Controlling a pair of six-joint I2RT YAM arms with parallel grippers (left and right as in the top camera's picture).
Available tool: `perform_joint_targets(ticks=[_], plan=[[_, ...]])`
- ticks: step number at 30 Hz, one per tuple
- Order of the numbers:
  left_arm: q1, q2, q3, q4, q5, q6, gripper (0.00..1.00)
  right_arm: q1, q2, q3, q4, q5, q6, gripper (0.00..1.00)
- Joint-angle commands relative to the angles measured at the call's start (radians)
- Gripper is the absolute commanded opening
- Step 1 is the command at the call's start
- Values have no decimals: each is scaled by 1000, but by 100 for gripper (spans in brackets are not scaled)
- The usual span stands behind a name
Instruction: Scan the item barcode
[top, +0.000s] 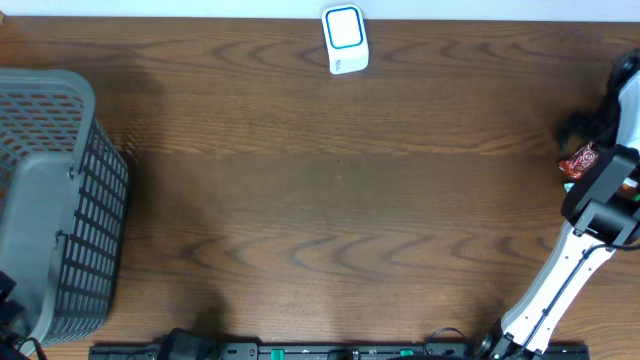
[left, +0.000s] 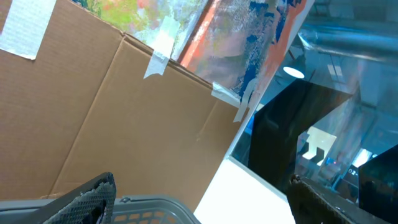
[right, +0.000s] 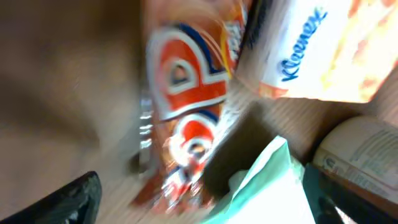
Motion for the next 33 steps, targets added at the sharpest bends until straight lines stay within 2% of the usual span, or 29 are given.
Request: perform_joint_targets(ticks=[1,9,18,25,28,33], plan=[[-2,5,-3,2,-10,-5,88,23,-198,111,-12,-195,-27,99],[-2,5,-3,2,-10,-5,88,148,-623,121,-32,-417,-128,99],[-2,5,-3,2,-10,-5,88,285,-1004,121,-86,-412,-127,99],[-2,5,-3,2,-10,-5,88,285,-1232,121,-87,-412,-128,99],[-2,5,-3,2,-10,-5,88,285,-1326,121,-88,-349,-169,99],[-2,5,-3,2,-10,-5,88,285,-1482,121,-224,-301,-218,99]])
